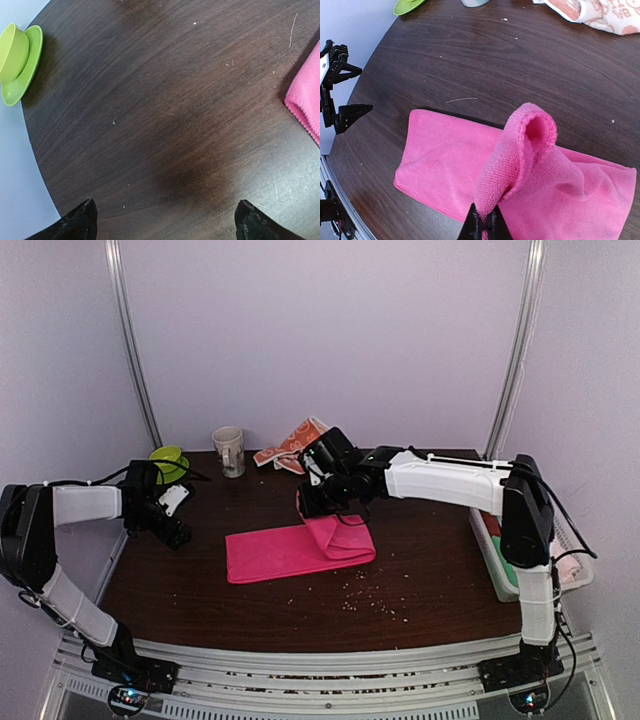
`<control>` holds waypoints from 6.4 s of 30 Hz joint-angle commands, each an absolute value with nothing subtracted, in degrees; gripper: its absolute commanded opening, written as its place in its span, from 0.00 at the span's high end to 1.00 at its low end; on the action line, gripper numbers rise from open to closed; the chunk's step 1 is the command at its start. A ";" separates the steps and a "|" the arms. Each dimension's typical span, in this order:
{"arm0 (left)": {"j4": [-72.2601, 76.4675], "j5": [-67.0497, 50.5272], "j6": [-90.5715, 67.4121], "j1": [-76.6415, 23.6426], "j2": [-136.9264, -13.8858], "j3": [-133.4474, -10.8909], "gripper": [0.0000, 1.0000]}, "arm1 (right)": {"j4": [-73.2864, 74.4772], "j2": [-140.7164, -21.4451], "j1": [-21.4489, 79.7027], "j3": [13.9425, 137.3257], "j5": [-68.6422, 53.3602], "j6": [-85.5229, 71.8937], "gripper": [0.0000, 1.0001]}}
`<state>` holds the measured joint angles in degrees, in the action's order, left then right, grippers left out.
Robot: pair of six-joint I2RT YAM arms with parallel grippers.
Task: Roll the towels
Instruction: Fold the towel at the center of the board, then smooth out the towel at the center of the board.
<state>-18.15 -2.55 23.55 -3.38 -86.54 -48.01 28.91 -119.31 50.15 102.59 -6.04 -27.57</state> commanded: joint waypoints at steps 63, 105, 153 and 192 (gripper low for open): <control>-17.29 -5.43 23.33 -1.71 -87.60 -46.98 0.02 | 16.28 -144.48 57.81 126.46 -12.92 -39.47 0.89; -17.31 -30.77 20.47 -5.79 -98.64 -61.26 0.14 | 3.97 -130.86 66.40 101.55 5.62 -6.05 0.54; -14.13 -30.48 18.81 -3.99 -96.73 -58.00 0.12 | 2.30 -143.31 71.41 110.29 20.59 -4.11 0.86; -15.29 -32.21 21.17 -4.04 -96.50 -58.33 0.05 | 1.86 -139.37 71.59 107.77 20.98 -0.70 0.66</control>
<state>-16.32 -29.91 19.97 -4.54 -97.38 -58.50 1.63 -136.68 71.29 106.34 20.75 -1.69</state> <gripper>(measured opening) 0.946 0.332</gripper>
